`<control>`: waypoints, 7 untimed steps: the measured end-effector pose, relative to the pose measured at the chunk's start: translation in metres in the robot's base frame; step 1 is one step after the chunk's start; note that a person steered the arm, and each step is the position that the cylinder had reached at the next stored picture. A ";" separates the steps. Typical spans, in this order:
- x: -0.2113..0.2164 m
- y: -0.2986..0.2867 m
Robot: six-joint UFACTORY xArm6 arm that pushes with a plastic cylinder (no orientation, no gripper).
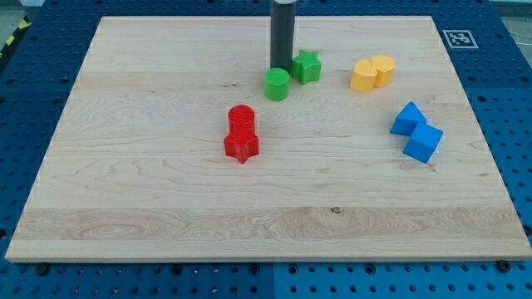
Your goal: Place the green circle right to the red circle
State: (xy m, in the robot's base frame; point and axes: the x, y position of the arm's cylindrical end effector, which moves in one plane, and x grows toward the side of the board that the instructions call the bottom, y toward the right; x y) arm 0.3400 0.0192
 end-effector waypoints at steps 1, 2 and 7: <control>0.004 -0.003; 0.004 -0.003; 0.004 -0.006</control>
State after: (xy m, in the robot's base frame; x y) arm 0.3437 0.0127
